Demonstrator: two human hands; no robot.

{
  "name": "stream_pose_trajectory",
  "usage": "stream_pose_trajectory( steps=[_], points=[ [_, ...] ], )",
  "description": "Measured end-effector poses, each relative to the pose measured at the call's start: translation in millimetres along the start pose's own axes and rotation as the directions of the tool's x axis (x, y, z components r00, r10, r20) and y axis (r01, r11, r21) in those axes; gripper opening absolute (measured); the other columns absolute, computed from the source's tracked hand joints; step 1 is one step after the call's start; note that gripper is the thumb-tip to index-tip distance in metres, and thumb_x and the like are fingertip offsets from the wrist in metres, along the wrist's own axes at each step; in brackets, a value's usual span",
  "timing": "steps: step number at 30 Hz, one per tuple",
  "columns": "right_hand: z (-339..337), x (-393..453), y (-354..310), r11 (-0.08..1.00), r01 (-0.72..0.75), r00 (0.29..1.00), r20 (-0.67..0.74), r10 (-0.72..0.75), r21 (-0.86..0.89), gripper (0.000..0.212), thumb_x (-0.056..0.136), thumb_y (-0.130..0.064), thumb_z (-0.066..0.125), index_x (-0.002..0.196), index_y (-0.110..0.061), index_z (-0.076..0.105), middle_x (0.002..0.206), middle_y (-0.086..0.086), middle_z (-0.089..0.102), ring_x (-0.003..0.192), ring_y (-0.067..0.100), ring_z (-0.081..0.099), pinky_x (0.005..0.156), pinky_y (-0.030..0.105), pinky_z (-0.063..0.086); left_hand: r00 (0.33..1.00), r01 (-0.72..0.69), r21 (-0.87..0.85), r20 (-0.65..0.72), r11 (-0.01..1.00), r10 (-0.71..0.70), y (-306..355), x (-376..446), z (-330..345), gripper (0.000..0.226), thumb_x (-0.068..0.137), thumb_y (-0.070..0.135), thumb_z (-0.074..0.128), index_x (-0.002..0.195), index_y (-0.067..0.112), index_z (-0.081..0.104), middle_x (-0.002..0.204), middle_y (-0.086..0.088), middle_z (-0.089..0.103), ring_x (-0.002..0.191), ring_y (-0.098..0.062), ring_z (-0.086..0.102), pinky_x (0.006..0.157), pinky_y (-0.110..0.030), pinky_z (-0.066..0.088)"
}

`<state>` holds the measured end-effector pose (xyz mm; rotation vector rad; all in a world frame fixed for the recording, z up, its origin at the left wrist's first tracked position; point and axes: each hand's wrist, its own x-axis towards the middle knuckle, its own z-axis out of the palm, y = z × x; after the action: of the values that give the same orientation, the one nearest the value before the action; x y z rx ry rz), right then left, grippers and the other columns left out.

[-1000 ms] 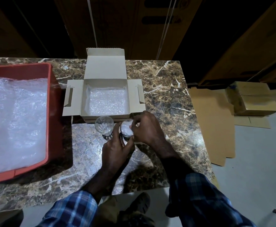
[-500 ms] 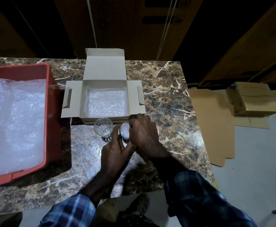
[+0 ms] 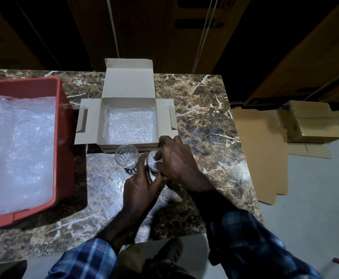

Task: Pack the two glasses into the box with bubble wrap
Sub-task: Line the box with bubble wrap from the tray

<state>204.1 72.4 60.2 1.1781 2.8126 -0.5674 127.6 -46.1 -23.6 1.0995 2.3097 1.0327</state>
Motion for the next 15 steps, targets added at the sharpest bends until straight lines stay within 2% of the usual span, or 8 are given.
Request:
stream_pose_trajectory(
  steps=[3,5,9,15],
  points=[
    [7.3,-1.6,2.5,1.0,-0.028,0.998,-0.05,0.028,0.006,0.022,0.084,-0.041,0.067,0.1,-0.028,0.075,0.105,-0.003,0.041,0.105,0.019,0.041,0.086,0.038,0.038,1.0,-0.004,-0.021,-0.004,1.0,0.004,3.7,-1.2,0.0,0.063,0.089,0.045,0.069,0.141,0.038,0.035,0.073,0.0,0.069,0.066,-0.03,0.068,0.059,-0.04,0.054],
    [11.0,-2.0,3.4,0.997,-0.056,0.997,-0.04,0.058,0.052,0.024,0.086,-0.043,0.066,0.101,-0.026,0.074,0.1,-0.003,0.037,0.105,0.019,0.044,0.084,0.034,0.036,1.0,0.01,-0.021,-0.008,1.0,-0.01,4.7,-1.0,0.9,0.064,0.088,0.046,0.07,0.141,0.038,0.034,0.07,0.0,0.068,0.065,-0.03,0.067,0.058,-0.04,0.054],
    [8.7,3.9,2.1,0.996,-0.087,0.996,0.013,0.086,0.033,0.025,0.086,-0.041,0.068,0.106,-0.027,0.074,0.11,0.004,0.053,0.113,0.024,0.049,0.089,0.037,0.041,1.0,0.02,-0.029,0.001,0.999,-0.02,4.3,-1.3,1.4,0.064,0.087,0.047,0.071,0.139,0.038,0.034,0.069,0.003,0.067,0.065,-0.03,0.067,0.059,-0.04,0.055],
    [16.3,8.9,-4.3,0.993,-0.119,0.993,0.012,0.119,-0.003,0.026,0.085,-0.039,0.067,0.107,-0.027,0.071,0.112,0.006,0.056,0.112,0.03,0.053,0.087,0.04,0.043,1.0,-0.007,-0.006,-0.004,1.0,0.006,4.9,-1.3,0.9,0.064,0.086,0.055,0.07,0.138,0.034,0.038,0.071,0.005,0.067,0.064,-0.026,0.066,0.057,-0.036,0.052]
  ],
)
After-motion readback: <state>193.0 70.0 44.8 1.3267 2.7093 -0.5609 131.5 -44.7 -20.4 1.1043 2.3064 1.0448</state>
